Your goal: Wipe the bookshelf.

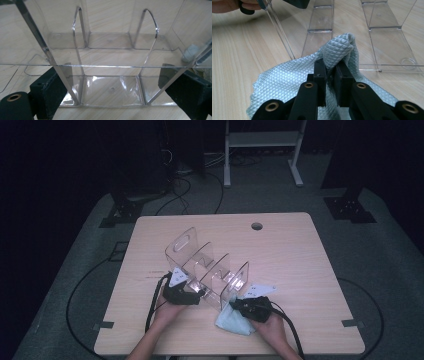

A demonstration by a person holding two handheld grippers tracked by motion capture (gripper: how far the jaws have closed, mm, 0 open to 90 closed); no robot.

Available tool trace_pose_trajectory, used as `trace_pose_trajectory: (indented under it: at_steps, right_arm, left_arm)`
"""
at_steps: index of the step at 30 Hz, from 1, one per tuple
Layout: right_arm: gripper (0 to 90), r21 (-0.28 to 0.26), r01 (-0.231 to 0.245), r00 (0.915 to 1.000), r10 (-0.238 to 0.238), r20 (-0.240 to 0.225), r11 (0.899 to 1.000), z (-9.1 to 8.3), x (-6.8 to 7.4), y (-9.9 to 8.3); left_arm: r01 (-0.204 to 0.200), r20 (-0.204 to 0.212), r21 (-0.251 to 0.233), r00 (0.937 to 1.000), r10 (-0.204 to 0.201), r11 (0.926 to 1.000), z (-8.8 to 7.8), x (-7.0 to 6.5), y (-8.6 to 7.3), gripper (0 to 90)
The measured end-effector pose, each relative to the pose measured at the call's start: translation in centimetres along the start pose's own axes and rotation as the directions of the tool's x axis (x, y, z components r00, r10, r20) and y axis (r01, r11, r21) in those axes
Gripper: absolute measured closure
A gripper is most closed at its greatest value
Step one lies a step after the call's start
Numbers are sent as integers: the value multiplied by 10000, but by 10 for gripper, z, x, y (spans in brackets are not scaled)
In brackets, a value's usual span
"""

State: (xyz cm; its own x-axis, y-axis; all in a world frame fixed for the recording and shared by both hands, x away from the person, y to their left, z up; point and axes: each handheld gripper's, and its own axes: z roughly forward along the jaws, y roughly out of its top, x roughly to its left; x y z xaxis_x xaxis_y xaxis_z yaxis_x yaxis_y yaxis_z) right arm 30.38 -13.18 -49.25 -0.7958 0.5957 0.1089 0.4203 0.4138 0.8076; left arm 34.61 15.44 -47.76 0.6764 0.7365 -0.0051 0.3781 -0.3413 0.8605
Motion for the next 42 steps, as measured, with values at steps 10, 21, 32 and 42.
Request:
trace_pose_trajectory:
  at_steps: [10,21,32,42]
  right_arm:
    - [809,213,456,9970,-442,-636,9987,3,10,2]
    - [809,26,75,9998,-74,-199,10000,-10,-14,-3]
    - [808,-230,-531,9976,541,443,9983,-20,-37,-13]
    - [809,-372,-1148,9845,1187,1292,9927,-24,-58,-14]
  left_arm:
    - [-36,-8,21,10000,36,10000,-1,1,0,82]
    - [-222,284,27,9994,221,9997,-2,-6,0,82]
    - [-371,537,30,9979,369,9993,-3,-7,-1,82]
    - [-316,537,8,9981,315,9995,-2,-7,-1,82]
